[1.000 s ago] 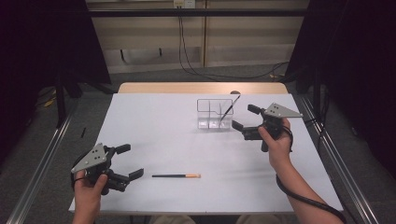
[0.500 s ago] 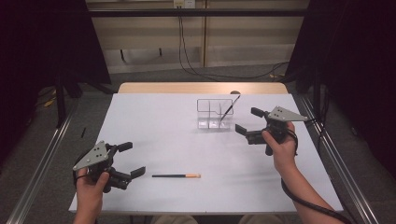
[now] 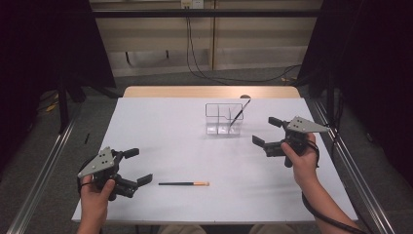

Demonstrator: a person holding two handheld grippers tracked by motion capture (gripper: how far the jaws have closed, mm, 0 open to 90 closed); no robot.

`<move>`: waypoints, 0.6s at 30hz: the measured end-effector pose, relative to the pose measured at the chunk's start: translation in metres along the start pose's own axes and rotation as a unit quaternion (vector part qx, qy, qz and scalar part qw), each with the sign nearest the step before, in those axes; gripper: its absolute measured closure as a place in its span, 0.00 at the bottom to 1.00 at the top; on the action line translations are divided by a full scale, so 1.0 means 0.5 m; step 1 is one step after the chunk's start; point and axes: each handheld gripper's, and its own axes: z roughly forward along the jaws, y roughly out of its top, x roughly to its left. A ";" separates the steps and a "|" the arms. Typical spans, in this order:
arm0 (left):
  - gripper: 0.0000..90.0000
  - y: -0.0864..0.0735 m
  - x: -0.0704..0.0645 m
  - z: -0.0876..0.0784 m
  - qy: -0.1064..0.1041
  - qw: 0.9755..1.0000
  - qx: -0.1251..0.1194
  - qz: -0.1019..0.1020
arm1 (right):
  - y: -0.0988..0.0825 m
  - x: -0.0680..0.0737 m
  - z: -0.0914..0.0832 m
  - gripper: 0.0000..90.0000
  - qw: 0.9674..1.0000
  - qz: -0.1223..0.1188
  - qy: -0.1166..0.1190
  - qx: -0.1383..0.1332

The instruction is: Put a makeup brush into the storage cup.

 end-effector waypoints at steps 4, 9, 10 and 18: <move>0.00 0.000 -0.002 -0.003 0.004 1.000 -0.002 0.001 | -0.006 0.002 -0.007 0.03 1.000 -0.001 0.002 0.001; 0.00 -0.001 -0.002 -0.004 0.005 1.000 0.001 0.000 | -0.014 0.004 -0.017 0.03 1.000 0.001 0.004 0.001; 0.00 -0.001 -0.002 -0.004 0.006 1.000 0.001 0.000 | -0.015 0.004 -0.018 0.03 1.000 0.001 0.004 0.002; 0.00 -0.004 -0.001 -0.006 0.007 1.000 0.001 -0.002 | -0.016 0.003 -0.036 0.03 1.000 -0.007 0.001 0.003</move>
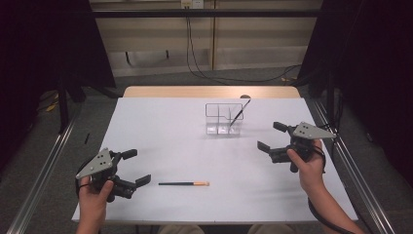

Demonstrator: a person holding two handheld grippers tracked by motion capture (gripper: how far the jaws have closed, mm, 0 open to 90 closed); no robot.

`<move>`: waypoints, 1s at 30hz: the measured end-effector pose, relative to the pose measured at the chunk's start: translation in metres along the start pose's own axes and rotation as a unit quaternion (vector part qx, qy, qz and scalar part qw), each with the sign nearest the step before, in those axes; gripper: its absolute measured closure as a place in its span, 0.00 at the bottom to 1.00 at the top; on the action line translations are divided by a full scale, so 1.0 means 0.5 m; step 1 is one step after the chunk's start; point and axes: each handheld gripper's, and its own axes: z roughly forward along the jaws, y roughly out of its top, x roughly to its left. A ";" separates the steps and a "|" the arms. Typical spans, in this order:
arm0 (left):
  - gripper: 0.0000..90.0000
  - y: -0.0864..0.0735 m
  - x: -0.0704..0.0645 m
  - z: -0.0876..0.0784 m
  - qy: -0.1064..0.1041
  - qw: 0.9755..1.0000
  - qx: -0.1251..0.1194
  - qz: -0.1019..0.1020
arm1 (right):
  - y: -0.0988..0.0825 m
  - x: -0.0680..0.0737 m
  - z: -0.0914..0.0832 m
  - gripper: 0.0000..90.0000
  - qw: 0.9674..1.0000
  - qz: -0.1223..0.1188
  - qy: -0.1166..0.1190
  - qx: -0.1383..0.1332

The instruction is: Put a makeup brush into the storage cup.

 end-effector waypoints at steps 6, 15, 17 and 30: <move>0.00 0.000 0.000 -0.001 0.002 1.000 0.002 0.002 | 0.000 0.003 -0.009 0.03 1.000 -0.003 0.003 0.002; 0.00 -0.001 0.002 0.002 0.000 1.000 0.004 0.001 | -0.005 0.004 -0.026 0.03 1.000 -0.009 0.003 0.005; 0.00 -0.001 0.001 0.003 0.000 1.000 0.004 0.001 | -0.008 0.004 -0.031 0.03 1.000 -0.008 0.002 0.004; 0.00 0.000 0.000 0.002 0.003 1.000 0.005 0.002 | -0.024 0.000 -0.057 0.03 1.000 -0.007 0.000 0.006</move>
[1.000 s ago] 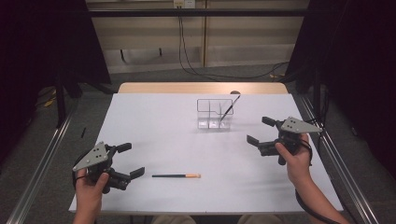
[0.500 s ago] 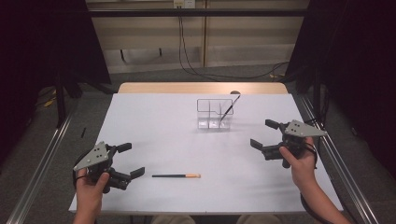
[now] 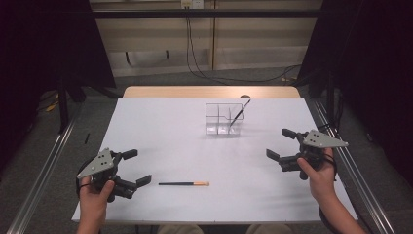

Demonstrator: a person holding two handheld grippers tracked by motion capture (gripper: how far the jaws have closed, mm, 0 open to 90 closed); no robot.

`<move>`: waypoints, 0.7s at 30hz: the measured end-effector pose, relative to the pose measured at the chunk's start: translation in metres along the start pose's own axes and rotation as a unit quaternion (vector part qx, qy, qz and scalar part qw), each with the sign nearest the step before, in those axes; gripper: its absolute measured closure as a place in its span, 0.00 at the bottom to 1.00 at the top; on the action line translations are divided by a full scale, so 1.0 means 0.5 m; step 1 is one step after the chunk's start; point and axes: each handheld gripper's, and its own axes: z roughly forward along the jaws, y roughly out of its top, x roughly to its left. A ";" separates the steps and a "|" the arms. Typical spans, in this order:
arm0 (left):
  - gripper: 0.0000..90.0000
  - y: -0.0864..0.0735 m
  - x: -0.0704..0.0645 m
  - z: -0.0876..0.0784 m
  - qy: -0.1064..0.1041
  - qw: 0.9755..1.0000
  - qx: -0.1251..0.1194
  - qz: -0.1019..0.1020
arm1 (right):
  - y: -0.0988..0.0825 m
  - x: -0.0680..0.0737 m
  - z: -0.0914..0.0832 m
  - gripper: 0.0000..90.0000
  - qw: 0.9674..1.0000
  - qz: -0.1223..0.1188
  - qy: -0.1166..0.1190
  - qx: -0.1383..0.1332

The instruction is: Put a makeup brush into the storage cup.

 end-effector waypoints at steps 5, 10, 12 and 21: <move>0.00 0.000 0.000 0.000 0.000 1.000 -0.002 -0.001 | -0.007 0.000 -0.010 0.03 1.000 0.001 -0.002 0.002; 0.00 0.000 0.000 0.000 -0.001 1.000 0.001 0.000 | -0.014 0.000 -0.016 0.03 1.000 0.002 -0.001 0.003; 0.00 0.000 0.001 0.000 0.000 1.000 0.000 0.001 | -0.019 0.000 -0.022 0.03 1.000 0.002 -0.004 0.005; 0.00 0.001 -0.001 0.002 -0.001 1.000 0.001 0.001 | -0.032 -0.005 -0.042 0.03 1.000 0.008 -0.008 0.007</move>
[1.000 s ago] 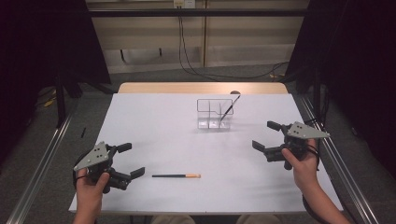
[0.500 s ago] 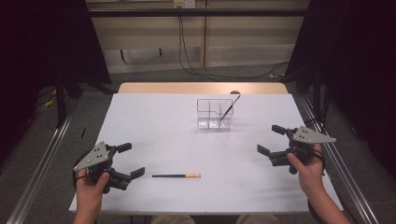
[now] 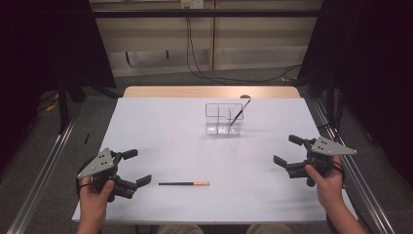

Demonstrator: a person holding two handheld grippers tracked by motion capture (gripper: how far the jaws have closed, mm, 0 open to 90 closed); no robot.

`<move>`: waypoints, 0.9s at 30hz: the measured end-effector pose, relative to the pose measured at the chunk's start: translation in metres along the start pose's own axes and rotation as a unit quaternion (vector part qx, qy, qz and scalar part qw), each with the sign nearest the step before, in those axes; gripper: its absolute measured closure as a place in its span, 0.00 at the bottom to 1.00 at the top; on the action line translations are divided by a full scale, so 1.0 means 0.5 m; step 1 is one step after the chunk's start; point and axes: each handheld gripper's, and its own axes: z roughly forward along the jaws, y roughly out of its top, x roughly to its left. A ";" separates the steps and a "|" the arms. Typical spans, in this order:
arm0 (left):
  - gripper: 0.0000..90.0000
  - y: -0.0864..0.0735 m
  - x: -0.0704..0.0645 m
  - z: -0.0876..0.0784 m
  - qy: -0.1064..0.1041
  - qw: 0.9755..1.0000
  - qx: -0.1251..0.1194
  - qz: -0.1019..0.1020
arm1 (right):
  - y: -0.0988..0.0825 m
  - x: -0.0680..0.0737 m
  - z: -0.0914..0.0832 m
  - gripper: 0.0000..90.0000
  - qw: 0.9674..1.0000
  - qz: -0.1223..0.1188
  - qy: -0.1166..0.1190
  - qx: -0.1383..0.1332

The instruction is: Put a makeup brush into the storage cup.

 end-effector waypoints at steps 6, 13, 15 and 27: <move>0.00 0.000 0.000 0.000 0.000 1.000 0.000 0.000 | -0.008 -0.004 -0.011 0.03 1.000 0.001 -0.003 0.003; 0.00 0.000 0.000 0.000 0.000 1.000 0.001 0.002 | -0.014 -0.007 -0.023 0.03 1.000 0.001 -0.007 0.004; 0.00 0.000 0.000 0.000 0.000 1.000 0.002 0.002 | -0.018 -0.009 -0.028 0.03 1.000 0.001 -0.008 0.008; 0.00 0.000 -0.001 0.002 0.000 1.000 0.002 0.002 | -0.032 -0.012 -0.049 0.03 1.000 0.004 -0.012 0.011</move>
